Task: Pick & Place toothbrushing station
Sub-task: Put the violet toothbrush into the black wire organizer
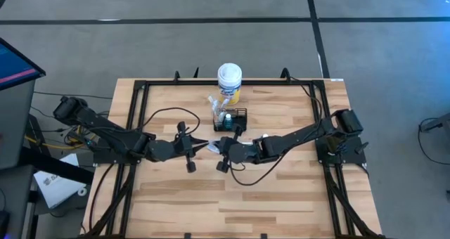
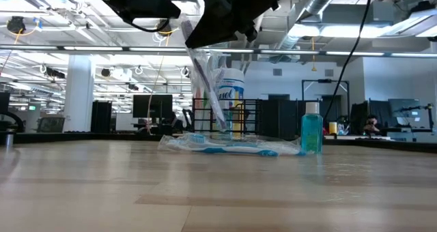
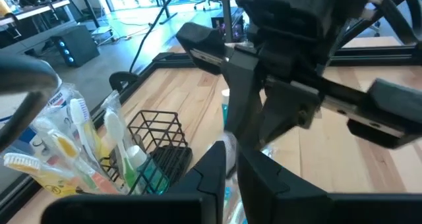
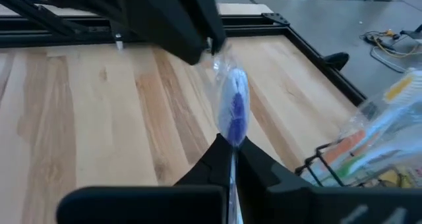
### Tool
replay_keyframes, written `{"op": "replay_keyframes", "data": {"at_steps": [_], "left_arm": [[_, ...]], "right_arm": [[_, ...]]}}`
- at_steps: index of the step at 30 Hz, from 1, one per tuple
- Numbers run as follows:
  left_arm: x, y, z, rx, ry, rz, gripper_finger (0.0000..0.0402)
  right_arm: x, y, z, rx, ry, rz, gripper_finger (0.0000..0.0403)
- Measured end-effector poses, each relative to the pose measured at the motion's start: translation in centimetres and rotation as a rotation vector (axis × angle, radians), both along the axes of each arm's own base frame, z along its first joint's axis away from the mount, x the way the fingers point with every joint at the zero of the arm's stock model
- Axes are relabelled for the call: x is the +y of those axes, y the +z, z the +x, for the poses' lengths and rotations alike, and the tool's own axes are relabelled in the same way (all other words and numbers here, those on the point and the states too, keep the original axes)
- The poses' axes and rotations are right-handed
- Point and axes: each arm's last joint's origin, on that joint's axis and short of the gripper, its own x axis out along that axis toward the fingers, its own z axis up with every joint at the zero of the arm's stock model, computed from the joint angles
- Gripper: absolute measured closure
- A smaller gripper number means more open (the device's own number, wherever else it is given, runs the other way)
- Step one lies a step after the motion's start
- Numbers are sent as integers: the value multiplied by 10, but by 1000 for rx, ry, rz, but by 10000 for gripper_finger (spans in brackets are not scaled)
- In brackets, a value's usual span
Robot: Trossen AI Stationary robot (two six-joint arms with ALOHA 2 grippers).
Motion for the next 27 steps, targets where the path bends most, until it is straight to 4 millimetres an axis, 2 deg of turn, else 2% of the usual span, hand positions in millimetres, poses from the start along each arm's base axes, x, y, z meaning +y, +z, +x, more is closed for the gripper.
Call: {"op": "replay_keyframes", "data": {"at_steps": [5,15,19,27], "left_arm": [[3,-4,-8,1,1,-1,349],[9,-3,-28,-60,8,-63,323],[10,-8,-33,-56,4,-64,325],[11,-5,-34,-86,5,-78,325]], "right_arm": [[-1,1,-6,38,-38,-37,402],[-6,19,-13,-10,-60,-51,403],[-13,28,-31,-51,-90,-49,403],[-30,39,-70,-212,-120,-16,403]]}}
